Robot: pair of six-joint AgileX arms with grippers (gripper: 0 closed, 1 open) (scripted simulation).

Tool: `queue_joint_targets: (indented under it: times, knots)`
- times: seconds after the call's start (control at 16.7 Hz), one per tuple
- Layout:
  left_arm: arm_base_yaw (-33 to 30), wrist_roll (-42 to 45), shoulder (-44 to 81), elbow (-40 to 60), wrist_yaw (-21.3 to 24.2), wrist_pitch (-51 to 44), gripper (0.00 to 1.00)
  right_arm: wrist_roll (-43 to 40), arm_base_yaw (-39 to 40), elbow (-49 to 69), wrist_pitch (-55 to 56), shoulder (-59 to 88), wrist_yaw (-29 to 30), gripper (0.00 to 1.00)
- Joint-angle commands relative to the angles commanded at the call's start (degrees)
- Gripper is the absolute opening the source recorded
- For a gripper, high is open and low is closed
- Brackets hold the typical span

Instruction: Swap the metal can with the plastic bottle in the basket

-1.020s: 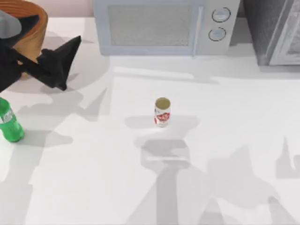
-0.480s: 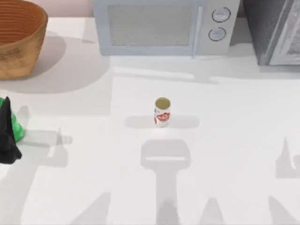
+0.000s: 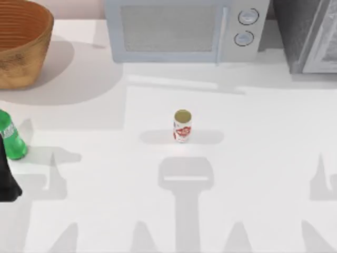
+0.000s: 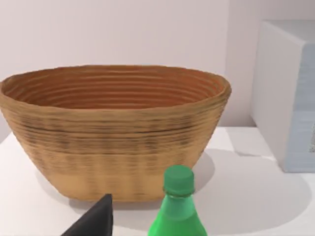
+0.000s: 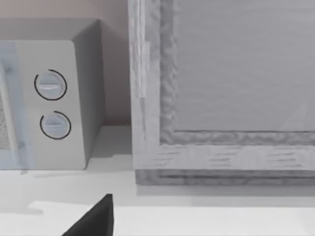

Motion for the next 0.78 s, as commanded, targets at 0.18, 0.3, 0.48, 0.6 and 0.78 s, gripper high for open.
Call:
queue_joint_targets:
  times: [0.18, 0.3, 0.48, 0.6, 0.78]
  knots:
    - [-0.1, 0.0, 0.2, 0.2, 0.1, 0.1, 1.00, 0.0, 0.0, 0.0, 0.0, 0.0, 0.0, 1.00]
    - [0.0, 0.0, 0.8, 0.0, 0.0, 0.4, 1.00, 0.0, 0.0, 0.0, 0.0, 0.0, 0.0, 1.00]
    - [0.8, -0.1, 5.7, -0.8, -0.1, 3.5, 1.00, 0.0, 0.0, 0.0, 0.0, 0.0, 0.0, 1.00]
    - [1.4, 0.0, 11.2, -1.2, 0.2, 7.8, 1.00, 0.0, 0.0, 0.0, 0.0, 0.0, 0.0, 1.00]
    - [2.2, 0.2, 21.9, -1.3, 1.0, 17.4, 1.00, 0.0, 0.0, 0.0, 0.0, 0.0, 0.0, 1.00]
